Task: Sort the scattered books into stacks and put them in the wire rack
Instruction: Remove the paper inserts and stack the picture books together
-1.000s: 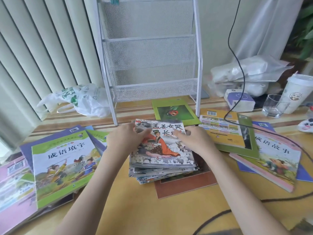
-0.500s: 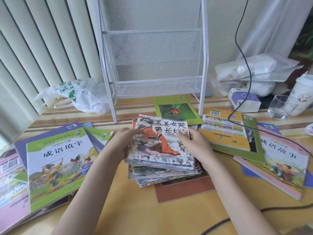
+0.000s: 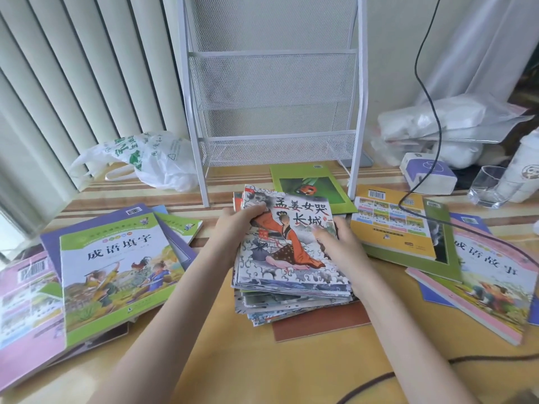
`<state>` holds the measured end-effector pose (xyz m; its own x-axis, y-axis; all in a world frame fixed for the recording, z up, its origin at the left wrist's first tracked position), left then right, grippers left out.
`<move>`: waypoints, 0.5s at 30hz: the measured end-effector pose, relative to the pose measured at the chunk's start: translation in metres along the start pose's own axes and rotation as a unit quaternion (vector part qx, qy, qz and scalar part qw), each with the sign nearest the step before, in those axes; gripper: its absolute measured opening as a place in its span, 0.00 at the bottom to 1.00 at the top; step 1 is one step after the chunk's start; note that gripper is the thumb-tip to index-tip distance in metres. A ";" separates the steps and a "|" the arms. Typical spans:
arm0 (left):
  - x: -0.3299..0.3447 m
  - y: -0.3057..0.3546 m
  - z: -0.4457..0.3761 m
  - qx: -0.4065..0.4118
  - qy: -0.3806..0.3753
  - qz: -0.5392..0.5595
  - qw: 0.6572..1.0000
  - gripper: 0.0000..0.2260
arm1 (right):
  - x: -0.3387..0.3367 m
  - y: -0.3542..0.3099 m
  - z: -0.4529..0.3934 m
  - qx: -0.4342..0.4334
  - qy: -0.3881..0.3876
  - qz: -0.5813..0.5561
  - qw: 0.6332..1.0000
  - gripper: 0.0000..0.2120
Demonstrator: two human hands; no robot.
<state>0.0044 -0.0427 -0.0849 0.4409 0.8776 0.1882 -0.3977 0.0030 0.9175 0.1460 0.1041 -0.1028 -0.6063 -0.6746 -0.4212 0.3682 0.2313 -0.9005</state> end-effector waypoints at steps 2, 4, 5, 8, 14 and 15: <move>0.002 0.007 0.009 0.065 -0.002 0.004 0.998 0.18 | -0.004 -0.005 0.002 0.014 -0.011 -0.059 0.998 0.32; 0.005 0.015 0.022 0.127 -0.033 0.021 0.991 0.14 | -0.007 -0.012 0.003 0.018 -0.024 -0.093 0.995 0.36; 0.008 0.019 0.031 0.156 -0.053 0.031 0.986 0.14 | -0.007 -0.015 0.005 0.022 -0.028 -0.092 0.995 0.39; 0.009 0.034 0.057 0.250 -0.099 0.043 0.962 0.17 | -0.012 -0.029 0.014 -0.012 0.001 -0.082 0.997 0.39; -0.008 0.075 0.109 0.459 -0.117 -0.052 0.879 0.22 | -0.011 -0.075 0.038 -0.202 0.031 -0.118 0.972 0.20; -0.014 0.076 0.112 0.474 -0.097 -0.075 0.872 0.23 | -0.006 -0.078 0.039 -0.203 0.009 -0.121 0.972 0.21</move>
<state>0.0581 -0.1086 0.0210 0.5951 0.8036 0.0117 0.4794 -0.3667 0.7973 0.1485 0.0631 -0.0261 -0.6536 -0.7325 -0.1903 -0.0937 0.3278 -0.9401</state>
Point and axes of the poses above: each hand's wrist, its own z-axis away from the middle knuckle, its own x-axis out of the palm, y = z × x, the point moved 6 cm from there along -z, towards the middle knuckle, and after that the axes turned 9 degrees about z, right-handed, at the moved point
